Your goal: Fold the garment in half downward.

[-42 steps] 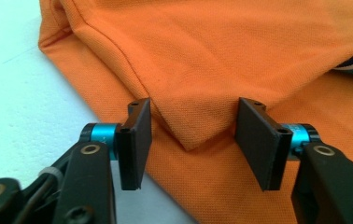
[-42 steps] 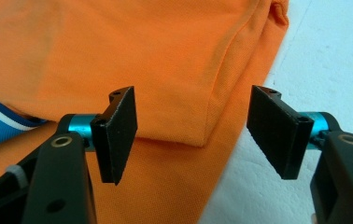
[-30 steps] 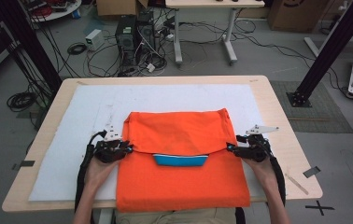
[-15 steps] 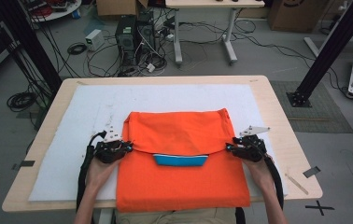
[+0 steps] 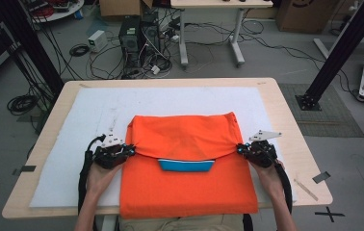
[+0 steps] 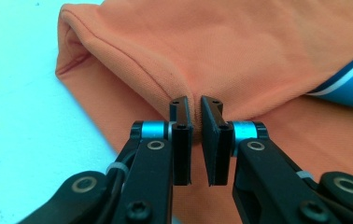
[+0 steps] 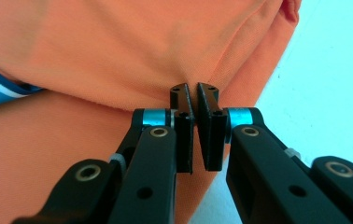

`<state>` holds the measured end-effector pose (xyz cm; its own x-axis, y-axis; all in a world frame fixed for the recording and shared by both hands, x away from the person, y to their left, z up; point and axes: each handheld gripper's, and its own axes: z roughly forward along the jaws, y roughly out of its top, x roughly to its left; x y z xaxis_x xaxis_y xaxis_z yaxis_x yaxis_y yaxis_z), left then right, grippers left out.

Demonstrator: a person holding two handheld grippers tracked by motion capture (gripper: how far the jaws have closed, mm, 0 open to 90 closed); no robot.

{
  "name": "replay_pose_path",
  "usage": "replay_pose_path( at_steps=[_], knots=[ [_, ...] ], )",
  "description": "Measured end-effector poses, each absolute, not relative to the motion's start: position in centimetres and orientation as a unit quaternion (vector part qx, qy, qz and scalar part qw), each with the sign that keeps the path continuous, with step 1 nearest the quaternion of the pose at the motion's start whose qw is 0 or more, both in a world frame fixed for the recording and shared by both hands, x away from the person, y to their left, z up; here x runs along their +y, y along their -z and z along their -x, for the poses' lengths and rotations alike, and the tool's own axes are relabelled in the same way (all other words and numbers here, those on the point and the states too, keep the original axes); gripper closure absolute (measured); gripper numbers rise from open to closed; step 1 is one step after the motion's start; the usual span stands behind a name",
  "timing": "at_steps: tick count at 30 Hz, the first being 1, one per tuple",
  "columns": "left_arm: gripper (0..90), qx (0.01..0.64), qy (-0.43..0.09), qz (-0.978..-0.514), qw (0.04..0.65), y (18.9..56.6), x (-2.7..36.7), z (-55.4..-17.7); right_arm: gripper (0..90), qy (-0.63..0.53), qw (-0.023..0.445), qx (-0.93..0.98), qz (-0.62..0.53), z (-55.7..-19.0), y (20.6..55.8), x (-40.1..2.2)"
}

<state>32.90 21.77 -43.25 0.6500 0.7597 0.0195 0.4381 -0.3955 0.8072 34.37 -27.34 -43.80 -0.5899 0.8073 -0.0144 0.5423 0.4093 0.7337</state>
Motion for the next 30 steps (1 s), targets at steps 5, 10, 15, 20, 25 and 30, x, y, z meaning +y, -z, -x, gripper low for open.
replay_pose_path(
  at_steps=[5,10,15,20,25,30],
  knots=[
    [82.9,0.365,-0.189,-0.809,0.419,42.6,22.1,-32.1,86.7,-0.360,0.180,0.819,-0.409,-33.7,42.9,-27.8],
    [82.9,0.357,-0.175,-0.815,0.422,42.7,22.6,-30.7,86.9,-0.366,0.166,0.822,-0.403,-32.7,42.8,-28.7],
    [82.9,0.349,-0.167,-0.821,0.420,42.9,22.6,-29.4,86.9,-0.375,0.146,0.822,-0.404,-31.7,43.0,-29.6],
    [82.9,0.346,-0.160,-0.823,0.420,43.2,22.6,-28.4,86.9,-0.369,0.142,0.827,-0.399,-30.7,43.3,-29.6],
    [82.9,0.346,-0.148,-0.820,0.432,43.3,23.0,-27.5,86.9,-0.375,0.143,0.828,-0.392,-29.5,43.1,-29.8],
    [82.9,0.340,-0.138,-0.820,0.440,43.2,23.2,-26.5,86.9,-0.381,0.135,0.827,-0.390,-28.3,43.1,-30.2]
  ],
)
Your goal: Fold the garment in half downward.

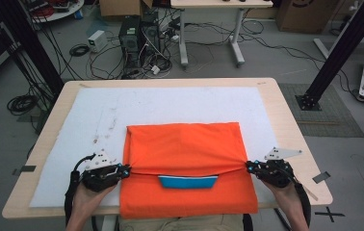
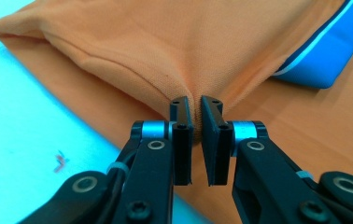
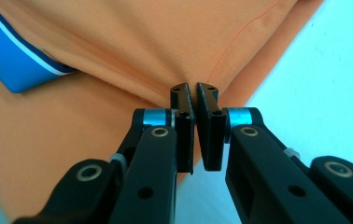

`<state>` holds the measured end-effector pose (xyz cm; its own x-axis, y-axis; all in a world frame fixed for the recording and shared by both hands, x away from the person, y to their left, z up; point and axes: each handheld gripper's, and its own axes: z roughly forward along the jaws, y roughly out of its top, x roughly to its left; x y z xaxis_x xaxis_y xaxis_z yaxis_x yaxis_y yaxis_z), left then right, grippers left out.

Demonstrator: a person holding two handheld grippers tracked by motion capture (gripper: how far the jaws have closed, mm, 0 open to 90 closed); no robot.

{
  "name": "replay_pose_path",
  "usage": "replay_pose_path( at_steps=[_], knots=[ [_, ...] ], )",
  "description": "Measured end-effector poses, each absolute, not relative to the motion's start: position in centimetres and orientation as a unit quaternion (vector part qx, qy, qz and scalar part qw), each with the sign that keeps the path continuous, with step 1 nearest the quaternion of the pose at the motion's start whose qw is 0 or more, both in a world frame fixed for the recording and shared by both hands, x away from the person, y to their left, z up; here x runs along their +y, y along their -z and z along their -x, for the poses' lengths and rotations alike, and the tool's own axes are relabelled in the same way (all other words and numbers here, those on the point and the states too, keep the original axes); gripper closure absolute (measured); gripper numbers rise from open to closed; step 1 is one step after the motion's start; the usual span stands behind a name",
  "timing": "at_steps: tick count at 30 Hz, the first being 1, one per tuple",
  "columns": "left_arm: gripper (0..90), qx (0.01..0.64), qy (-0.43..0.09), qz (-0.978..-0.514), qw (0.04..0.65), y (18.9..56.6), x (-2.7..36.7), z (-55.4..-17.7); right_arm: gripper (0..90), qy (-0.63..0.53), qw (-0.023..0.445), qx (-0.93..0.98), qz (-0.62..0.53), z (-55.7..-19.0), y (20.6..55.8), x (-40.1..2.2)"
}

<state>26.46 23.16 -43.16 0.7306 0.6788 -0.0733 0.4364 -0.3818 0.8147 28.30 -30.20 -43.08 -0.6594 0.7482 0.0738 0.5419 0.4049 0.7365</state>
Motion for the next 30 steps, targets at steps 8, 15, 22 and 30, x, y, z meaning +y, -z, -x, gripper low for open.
replay_pose_path(
  at_steps=[8,15,22,30],
  knots=[
    [82.9,0.336,-0.128,-0.824,0.438,43.6,23.2,-24.6,86.9,-0.388,0.122,0.823,-0.396,-26.8,43.9,-30.9],
    [82.9,0.329,-0.111,-0.834,0.429,43.9,23.4,-23.5,86.9,-0.393,0.111,0.821,-0.399,-25.6,44.4,-31.2],
    [82.9,0.324,-0.101,-0.838,0.428,43.8,23.6,-22.8,87.0,-0.401,0.103,0.818,-0.400,-24.8,44.3,-31.4],
    [79.7,0.321,-0.080,-0.844,0.422,44.5,23.6,-23.1,84.7,-0.400,0.095,0.820,-0.399,-24.3,44.9,-31.5]
  ],
)
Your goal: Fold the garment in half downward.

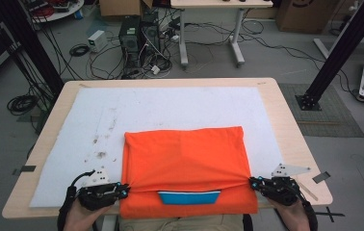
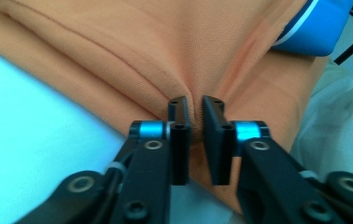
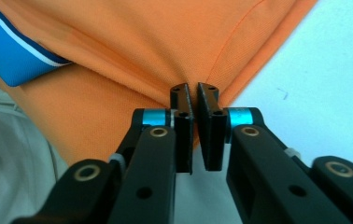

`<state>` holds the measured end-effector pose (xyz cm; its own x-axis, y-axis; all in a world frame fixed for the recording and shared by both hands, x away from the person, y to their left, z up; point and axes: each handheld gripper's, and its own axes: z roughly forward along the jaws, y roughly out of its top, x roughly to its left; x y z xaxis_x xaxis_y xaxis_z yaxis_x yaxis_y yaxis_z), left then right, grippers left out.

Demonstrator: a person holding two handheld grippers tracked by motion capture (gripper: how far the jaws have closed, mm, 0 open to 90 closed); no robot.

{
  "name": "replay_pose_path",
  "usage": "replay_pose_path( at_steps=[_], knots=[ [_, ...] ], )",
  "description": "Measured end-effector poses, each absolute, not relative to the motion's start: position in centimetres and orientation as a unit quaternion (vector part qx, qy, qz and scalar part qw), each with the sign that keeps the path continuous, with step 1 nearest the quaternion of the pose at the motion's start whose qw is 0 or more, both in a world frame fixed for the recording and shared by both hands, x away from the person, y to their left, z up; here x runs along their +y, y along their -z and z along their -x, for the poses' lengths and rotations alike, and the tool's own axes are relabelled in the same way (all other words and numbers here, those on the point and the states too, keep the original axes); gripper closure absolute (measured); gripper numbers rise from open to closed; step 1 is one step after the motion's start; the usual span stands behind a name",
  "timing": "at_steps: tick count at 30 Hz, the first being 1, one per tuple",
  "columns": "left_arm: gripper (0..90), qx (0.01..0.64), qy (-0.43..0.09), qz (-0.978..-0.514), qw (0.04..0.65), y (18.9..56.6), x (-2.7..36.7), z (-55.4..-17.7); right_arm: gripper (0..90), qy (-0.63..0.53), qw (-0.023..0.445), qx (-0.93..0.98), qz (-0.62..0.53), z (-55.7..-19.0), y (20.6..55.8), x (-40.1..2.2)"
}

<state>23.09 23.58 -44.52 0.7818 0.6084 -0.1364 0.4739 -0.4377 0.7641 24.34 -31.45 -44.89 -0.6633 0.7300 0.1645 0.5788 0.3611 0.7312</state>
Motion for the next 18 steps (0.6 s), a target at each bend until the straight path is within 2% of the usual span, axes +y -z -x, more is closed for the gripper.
replay_pose_path(
  at_steps=[2,4,5,9,12,14,18],
  knots=[
    [69.9,0.314,-0.084,-0.842,0.430,44.2,23.7,-23.2,71.5,-0.403,0.097,0.818,-0.399,-24.5,44.9,-31.3],
    [61.6,0.311,-0.098,-0.836,0.441,43.5,24.0,-23.6,64.6,-0.410,0.099,0.813,-0.400,-24.7,44.7,-31.2],
    [57.9,0.314,-0.103,-0.830,0.450,43.2,24.1,-23.8,58.0,-0.415,0.102,0.809,-0.402,-24.9,44.4,-31.3],
    [51.1,0.323,-0.132,-0.810,0.471,41.6,24.9,-25.1,43.9,-0.421,0.113,0.800,-0.412,-26.1,43.5,-31.2],
    [48.8,0.335,-0.166,-0.800,0.469,40.3,25.1,-26.4,37.2,-0.423,0.125,0.794,-0.418,-27.4,43.1,-31.0],
    [46.3,0.346,-0.182,-0.795,0.464,39.6,25.0,-27.6,35.7,-0.425,0.131,0.789,-0.423,-28.1,42.9,-30.9],
    [46.0,0.357,-0.185,-0.789,0.465,38.7,24.9,-30.5,32.4,-0.424,0.138,0.783,-0.434,-29.6,42.5,-30.6]
  ],
)
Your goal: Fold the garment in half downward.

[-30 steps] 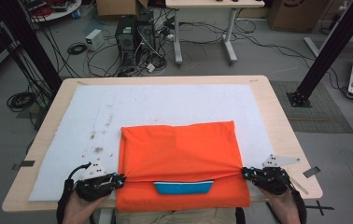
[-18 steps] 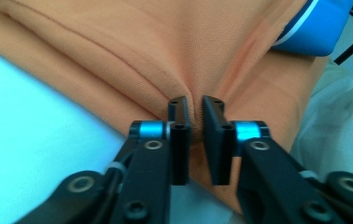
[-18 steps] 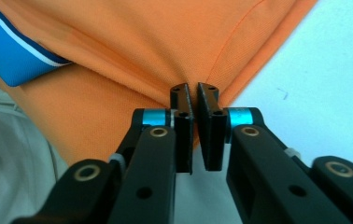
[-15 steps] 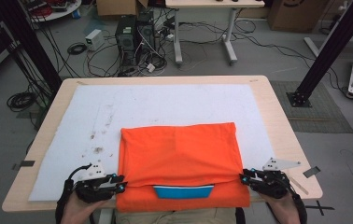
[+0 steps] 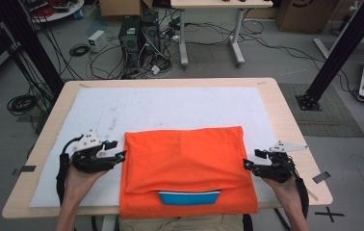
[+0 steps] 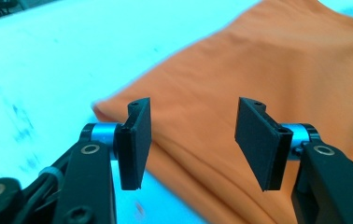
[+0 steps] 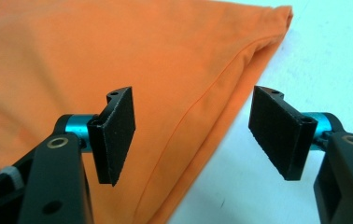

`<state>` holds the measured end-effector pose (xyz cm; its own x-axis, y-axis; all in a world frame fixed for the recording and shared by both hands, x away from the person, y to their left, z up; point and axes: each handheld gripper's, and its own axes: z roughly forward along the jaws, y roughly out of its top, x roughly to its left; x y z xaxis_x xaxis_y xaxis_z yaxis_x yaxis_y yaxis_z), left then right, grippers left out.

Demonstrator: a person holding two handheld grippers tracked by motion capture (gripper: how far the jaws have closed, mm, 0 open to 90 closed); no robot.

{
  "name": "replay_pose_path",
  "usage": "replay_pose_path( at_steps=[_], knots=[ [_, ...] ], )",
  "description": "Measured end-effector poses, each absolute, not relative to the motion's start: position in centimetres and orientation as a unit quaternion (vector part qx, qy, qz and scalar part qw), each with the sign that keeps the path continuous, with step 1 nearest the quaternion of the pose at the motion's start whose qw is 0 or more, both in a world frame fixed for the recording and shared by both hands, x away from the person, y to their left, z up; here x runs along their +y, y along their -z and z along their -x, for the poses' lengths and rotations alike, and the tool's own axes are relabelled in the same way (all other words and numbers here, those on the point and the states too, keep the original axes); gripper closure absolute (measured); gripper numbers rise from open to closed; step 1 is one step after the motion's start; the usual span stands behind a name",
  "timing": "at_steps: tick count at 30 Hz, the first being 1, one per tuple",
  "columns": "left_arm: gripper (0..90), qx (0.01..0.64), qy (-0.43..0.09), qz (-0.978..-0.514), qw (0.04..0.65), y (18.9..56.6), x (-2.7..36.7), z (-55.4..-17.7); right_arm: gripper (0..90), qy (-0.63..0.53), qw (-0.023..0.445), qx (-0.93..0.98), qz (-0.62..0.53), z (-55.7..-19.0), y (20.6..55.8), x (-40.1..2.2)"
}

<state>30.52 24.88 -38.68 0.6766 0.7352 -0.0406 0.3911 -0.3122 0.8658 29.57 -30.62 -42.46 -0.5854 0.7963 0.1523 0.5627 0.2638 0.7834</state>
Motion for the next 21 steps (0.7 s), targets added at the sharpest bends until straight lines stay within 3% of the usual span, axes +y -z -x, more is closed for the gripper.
replay_pose_path(
  at_steps=[6,11,21],
  knots=[
    [46.1,0.392,-0.185,-0.772,0.464,38.4,25.3,-35.1,31.5,-0.423,0.150,0.776,-0.443,-31.2,41.9,-30.4],
    [45.8,0.415,-0.161,-0.782,0.437,40.4,25.0,-38.4,31.2,-0.423,0.151,0.775,-0.444,-32.4,42.0,-29.9],
    [46.9,0.437,-0.134,-0.793,0.402,43.9,24.4,-40.6,30.6,-0.409,0.151,0.776,-0.456,-35.0,42.7,-29.0]
  ],
)
